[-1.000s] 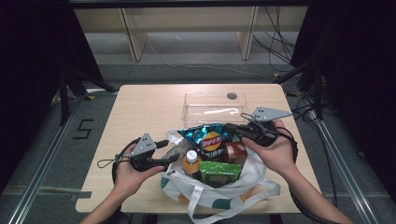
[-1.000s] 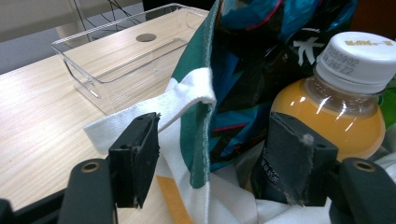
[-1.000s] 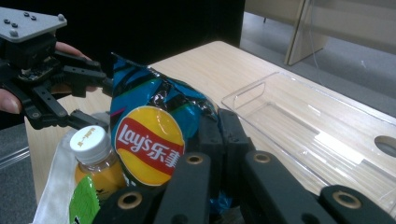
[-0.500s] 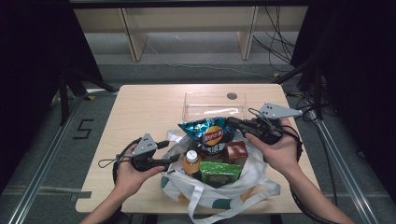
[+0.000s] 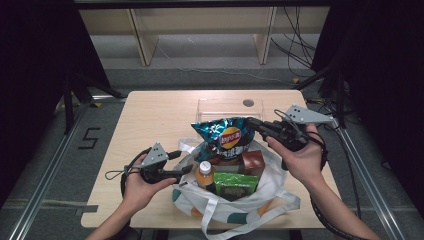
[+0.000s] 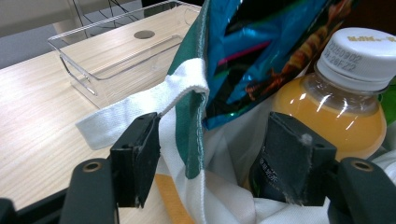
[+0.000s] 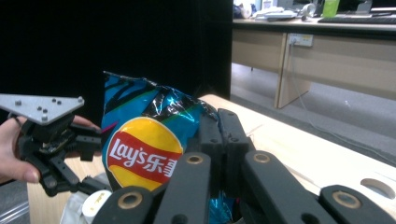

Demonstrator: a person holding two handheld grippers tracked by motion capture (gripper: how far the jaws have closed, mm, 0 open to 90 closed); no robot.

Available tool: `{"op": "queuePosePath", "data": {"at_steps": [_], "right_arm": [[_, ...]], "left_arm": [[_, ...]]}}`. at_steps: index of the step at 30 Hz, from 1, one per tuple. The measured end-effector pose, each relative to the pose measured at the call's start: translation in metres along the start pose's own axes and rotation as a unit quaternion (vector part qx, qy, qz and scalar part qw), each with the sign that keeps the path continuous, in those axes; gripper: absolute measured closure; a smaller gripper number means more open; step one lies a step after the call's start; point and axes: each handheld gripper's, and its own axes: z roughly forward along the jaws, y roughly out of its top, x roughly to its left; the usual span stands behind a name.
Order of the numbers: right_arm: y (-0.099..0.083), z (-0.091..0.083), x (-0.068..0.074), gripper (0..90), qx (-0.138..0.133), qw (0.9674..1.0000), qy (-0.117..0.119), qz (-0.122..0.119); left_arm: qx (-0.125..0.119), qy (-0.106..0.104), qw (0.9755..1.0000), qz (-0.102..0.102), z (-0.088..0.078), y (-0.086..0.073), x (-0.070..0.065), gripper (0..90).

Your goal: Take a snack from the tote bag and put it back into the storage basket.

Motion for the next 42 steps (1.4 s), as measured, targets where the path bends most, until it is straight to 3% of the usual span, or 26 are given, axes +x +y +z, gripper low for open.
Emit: {"op": "queuePosePath", "data": {"at_steps": [3,4,14,15,16,17,23,25,28,29,36,40,42], "right_arm": [[0.003,-0.001,-0.002,90.0,-0.012,0.9999,-0.003,-0.005],[0.004,-0.001,0.001,90.0,-0.013,0.9998,-0.003,0.012],[0.017,-0.002,-0.001,90.0,-0.036,0.9993,-0.007,-0.002],[0.019,-0.002,-0.001,90.0,-0.043,0.9989,-0.017,-0.007],[0.021,-0.002,0.0,90.0,-0.039,0.9992,-0.007,0.004],[0.022,-0.002,0.002,90.0,-0.041,0.999,-0.014,0.012],[0.028,-0.002,0.0,90.0,-0.058,0.9982,-0.018,0.0],[0.03,-0.004,0.001,90.0,-0.052,0.9984,-0.017,0.014],[0.034,-0.006,-0.001,90.0,-0.059,0.998,-0.021,0.006],[0.035,-0.006,0.001,90.0,-0.061,0.9977,-0.023,0.02],[0.046,-0.01,-0.002,90.0,-0.073,0.9971,-0.022,0.002],[0.053,-0.013,-0.004,90.0,-0.081,0.9963,-0.028,0.002],[0.055,-0.013,-0.005,90.0,-0.083,0.9958,-0.035,0.013]], "left_arm": [[0.0,0.0,1.0,0.001,0.0,0.0,0.0,34.5],[0.001,-0.001,1.0,0.001,0.0,0.0,0.0,34.5],[0.0,-0.002,1.0,0.001,0.0,0.0,0.0,34.5],[-0.001,-0.002,1.0,0.001,0.0,0.0,-0.001,34.5],[0.0,-0.002,1.0,0.001,0.0,0.0,-0.001,34.5],[-0.001,-0.002,1.0,0.001,0.0,0.0,-0.001,34.5],[-0.001,-0.002,1.0,0.001,0.0,0.0,0.0,34.6],[0.001,-0.001,1.0,0.003,0.0,0.0,0.0,34.5],[0.001,-0.001,1.0,0.003,0.0,0.0,0.0,34.6],[0.001,-0.001,1.0,0.003,0.0,0.0,0.0,34.5],[0.001,-0.001,1.0,0.002,0.0,0.0,0.0,34.5],[-0.001,-0.002,1.0,0.0,0.0,0.0,-0.001,34.5],[-0.001,-0.003,1.0,0.0,0.001,0.0,-0.001,34.5]]}}
